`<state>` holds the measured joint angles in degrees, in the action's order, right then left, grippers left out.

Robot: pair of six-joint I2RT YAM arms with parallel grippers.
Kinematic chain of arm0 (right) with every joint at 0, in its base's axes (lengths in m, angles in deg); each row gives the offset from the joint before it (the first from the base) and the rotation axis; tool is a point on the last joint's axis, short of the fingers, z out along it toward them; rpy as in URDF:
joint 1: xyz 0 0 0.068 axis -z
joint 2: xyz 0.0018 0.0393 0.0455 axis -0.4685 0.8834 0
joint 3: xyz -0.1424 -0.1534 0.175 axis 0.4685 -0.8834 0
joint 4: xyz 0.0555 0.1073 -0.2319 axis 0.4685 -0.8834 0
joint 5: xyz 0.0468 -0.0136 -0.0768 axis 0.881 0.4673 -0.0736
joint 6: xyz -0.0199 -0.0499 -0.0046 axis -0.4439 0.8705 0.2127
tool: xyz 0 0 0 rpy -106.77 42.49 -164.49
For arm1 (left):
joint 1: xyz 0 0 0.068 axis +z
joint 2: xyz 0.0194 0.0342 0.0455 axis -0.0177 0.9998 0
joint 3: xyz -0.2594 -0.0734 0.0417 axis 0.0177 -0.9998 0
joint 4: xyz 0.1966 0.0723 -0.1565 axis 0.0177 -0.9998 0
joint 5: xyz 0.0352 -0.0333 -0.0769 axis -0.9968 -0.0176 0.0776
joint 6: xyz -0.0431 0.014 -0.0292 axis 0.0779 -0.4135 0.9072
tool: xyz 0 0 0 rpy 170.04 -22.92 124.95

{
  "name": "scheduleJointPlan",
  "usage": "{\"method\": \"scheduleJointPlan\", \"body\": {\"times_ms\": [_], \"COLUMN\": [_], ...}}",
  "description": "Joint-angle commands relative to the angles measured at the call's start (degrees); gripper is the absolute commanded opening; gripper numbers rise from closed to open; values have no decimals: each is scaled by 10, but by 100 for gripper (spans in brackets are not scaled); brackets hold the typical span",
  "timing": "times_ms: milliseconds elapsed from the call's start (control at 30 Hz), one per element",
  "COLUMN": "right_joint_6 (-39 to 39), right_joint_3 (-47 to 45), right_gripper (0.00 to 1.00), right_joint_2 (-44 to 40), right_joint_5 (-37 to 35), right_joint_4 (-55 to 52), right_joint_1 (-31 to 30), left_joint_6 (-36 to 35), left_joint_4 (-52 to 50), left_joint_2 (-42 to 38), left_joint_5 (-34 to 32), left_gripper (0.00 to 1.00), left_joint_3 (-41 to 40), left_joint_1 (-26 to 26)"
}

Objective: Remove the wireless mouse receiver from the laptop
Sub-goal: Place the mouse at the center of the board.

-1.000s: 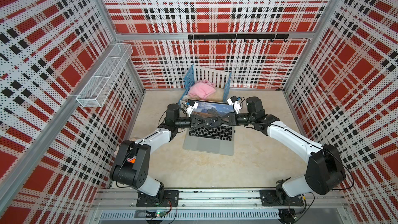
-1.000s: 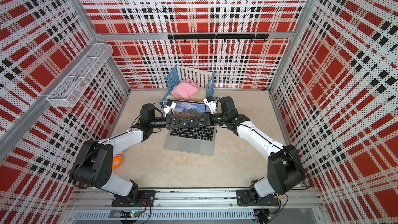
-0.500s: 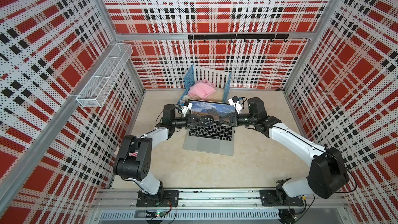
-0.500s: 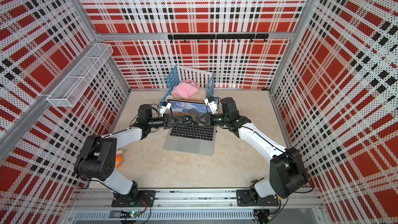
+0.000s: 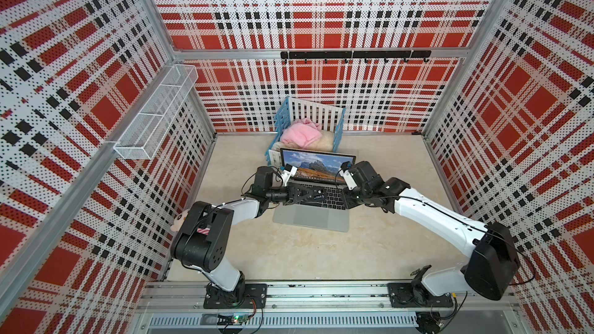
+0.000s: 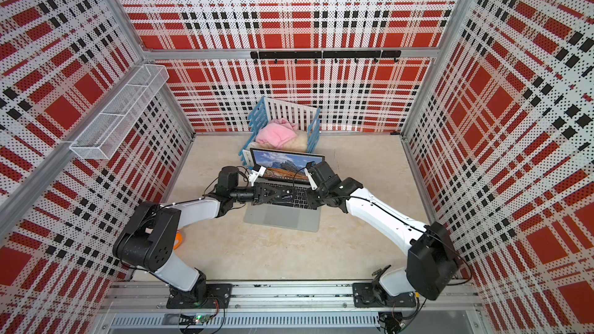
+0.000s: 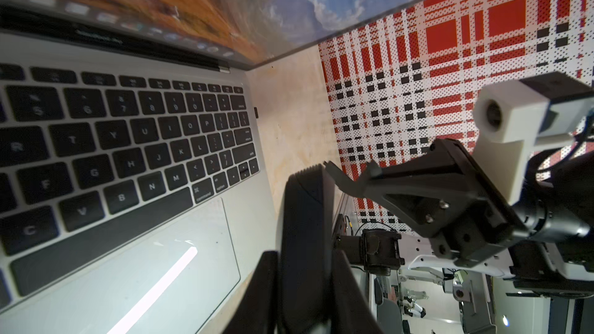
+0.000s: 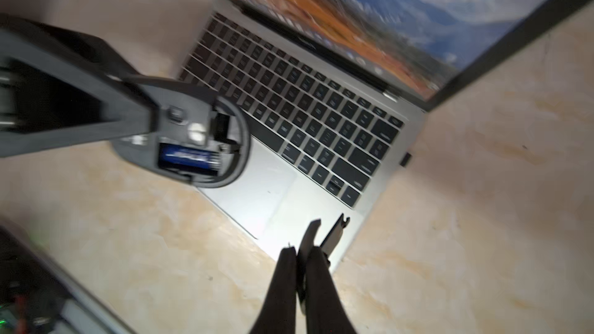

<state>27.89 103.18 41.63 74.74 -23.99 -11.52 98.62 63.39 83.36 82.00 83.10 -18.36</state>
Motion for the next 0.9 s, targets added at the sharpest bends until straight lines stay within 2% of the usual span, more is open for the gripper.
{"method": "scheduleJointPlan", "body": {"times_ms": [0,133,367,600,800,867], "right_joint_6": [11,25,21,10,7,7], "right_joint_3": [-1,-1,10,-10,-30,-36], "right_gripper": [0,0,0,0,0,10], "right_joint_2": [42,85,170,183,186,185], "right_joint_5": [-177,-247,-291,-279,-240,-234], "right_joint_4": [-77,-78,-80,-62,-49,-44], "right_joint_1": [-4,-4,17,37,48,50], "left_joint_6": [-10,-1,27,43,43,48], "left_joint_4": [6,8,52,92,124,141], "left_joint_2": [-26,-41,-57,-38,-1,14], "left_joint_5": [-27,-48,-89,-108,-110,-108], "left_gripper": [0,0,0,0,0,0], "left_joint_3": [-18,-41,-117,-157,-179,-184], "left_joint_1": [-19,-39,-67,-126,-146,-148]}}
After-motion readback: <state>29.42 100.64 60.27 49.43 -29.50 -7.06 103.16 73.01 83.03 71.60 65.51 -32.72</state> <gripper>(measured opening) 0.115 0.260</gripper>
